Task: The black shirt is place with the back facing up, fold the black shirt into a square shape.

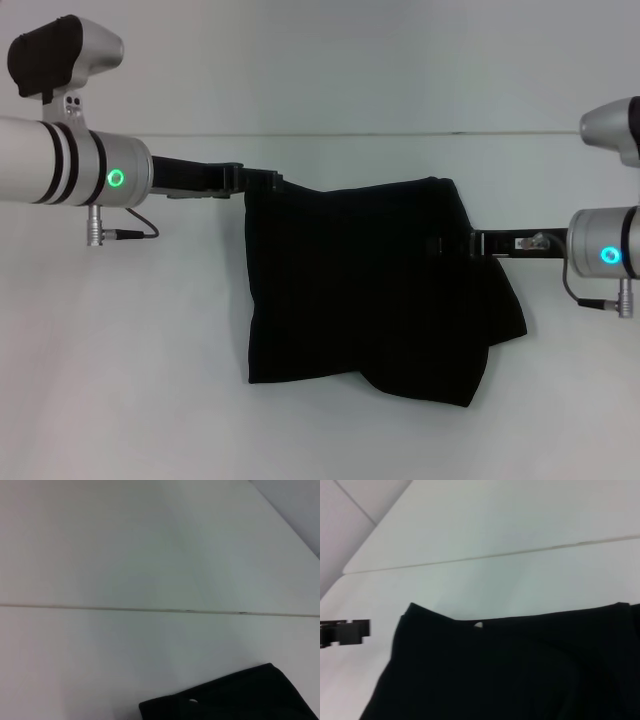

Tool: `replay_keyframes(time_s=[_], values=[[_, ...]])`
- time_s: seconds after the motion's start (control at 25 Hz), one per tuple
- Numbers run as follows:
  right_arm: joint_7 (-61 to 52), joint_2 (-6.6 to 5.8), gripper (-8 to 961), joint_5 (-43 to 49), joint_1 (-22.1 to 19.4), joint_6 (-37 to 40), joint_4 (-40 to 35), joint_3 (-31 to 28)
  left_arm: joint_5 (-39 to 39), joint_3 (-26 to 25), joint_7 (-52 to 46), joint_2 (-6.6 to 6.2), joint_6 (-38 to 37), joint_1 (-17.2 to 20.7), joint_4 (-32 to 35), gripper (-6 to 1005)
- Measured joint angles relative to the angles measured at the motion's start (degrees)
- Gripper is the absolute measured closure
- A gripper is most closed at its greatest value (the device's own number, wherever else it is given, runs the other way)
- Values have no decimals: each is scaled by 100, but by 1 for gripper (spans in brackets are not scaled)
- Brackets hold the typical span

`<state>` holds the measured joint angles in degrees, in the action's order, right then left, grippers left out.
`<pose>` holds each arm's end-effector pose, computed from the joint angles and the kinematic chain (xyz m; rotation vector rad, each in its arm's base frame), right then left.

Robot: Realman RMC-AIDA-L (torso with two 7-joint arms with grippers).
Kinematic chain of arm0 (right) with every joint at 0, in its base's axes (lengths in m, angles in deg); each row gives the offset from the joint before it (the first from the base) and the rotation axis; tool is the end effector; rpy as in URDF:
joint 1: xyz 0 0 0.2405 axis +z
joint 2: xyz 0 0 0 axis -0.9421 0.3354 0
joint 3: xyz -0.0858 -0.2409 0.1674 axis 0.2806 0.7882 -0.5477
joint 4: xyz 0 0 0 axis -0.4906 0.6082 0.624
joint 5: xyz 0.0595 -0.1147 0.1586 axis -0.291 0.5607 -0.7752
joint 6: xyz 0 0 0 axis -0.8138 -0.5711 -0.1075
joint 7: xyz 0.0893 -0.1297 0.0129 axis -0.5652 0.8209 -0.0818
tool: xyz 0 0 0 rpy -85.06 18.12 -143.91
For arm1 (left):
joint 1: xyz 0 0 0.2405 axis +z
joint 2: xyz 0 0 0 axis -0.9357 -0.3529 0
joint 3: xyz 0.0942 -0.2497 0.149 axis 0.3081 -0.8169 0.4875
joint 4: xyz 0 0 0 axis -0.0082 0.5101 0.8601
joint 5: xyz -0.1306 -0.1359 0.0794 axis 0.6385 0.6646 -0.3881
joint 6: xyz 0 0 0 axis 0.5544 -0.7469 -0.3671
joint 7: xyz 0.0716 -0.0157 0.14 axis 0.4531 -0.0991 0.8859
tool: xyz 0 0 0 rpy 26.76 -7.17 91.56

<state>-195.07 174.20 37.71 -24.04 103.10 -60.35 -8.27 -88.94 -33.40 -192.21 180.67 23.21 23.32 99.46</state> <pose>0.2829 0.4477 -0.0738 -2.2997 1.4171 0.3892 -0.2433 0.4723 -0.0400 -2.2062 -1.4200 -0.3593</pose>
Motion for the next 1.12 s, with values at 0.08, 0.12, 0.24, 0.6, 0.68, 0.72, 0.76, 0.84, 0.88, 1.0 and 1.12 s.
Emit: replay_keyframes(time_s=[0.08,0.12,0.24,0.6,0.68,0.72,0.76,0.84,0.88,1.0,1.12], values=[[30,32,475,3,35,-148,89,2,1,-2,10,-6,13,2,1,90],[57,54,519,5,50,-216,118,4,2,-2,14,-11,21,5,2,90],[230,119,608,-4,62,-259,127,-15,0,-2,20,-22,30,14,4,90],[584,49,877,-382,48,-236,41,-47,-13,0,24,-37,24,59,9,90],[572,7,937,-391,72,-200,-17,-45,-23,-8,24,-44,14,80,10,90],[554,-9,937,-391,88,-178,-61,-39,-23,-13,23,-45,11,86,10,90],[542,-14,937,-391,103,-151,-109,-33,-24,-14,22,-45,7,93,10,90],[534,-21,936,-391,138,-101,-197,-28,-35,-44,21,-45,5,102,10,90],[528,-23,936,-391,158,-83,-229,-25,-42,-69,21,-46,5,109,8,90],[461,-38,937,-386,210,-56,-274,-13,-46,-137,24,-45,1,137,-2,90],[410,-49,937,-363,235,-54,-230,13,-43,-150,24,-44,-5,167,-4,90]])
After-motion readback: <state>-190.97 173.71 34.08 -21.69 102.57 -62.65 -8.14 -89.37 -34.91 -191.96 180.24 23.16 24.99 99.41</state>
